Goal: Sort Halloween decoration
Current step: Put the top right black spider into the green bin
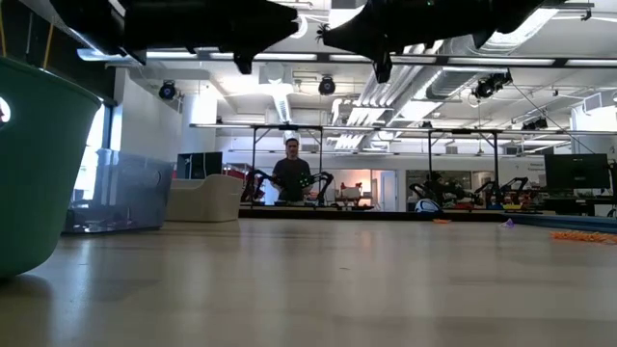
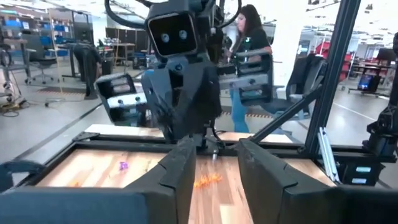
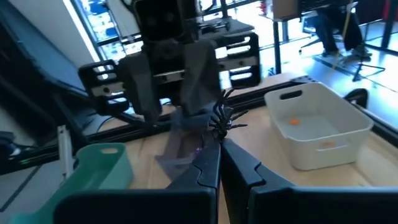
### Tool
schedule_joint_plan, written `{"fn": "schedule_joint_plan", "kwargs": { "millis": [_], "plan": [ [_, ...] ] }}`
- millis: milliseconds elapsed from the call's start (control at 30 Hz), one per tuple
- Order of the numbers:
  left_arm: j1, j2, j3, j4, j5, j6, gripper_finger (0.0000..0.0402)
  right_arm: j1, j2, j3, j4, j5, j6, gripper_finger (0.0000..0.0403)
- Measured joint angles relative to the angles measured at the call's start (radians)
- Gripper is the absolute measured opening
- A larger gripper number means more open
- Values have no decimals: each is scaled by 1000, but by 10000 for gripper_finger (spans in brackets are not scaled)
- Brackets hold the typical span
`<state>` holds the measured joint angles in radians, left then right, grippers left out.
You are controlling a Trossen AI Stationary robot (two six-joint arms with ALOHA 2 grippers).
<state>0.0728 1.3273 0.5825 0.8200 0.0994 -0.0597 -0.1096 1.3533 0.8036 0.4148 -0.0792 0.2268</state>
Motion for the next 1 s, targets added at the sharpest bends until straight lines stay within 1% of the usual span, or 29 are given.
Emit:
{"fn": "schedule_joint_plan", "kwargs": {
  "millis": [200, 400, 1000],
  "plan": [
    [-21, 67, 66, 0, 0, 37, 143, 39, 0, 0, -7, 1, 0, 0],
    [-32, 84, 86, -3, -1, 63, 162, 61, 0, 0, -14, 1, -9, 0],
    [-34, 80, 86, -6, -8, 64, 166, 55, -2, 1, -32, 1, -11, 0]
  ]
}}
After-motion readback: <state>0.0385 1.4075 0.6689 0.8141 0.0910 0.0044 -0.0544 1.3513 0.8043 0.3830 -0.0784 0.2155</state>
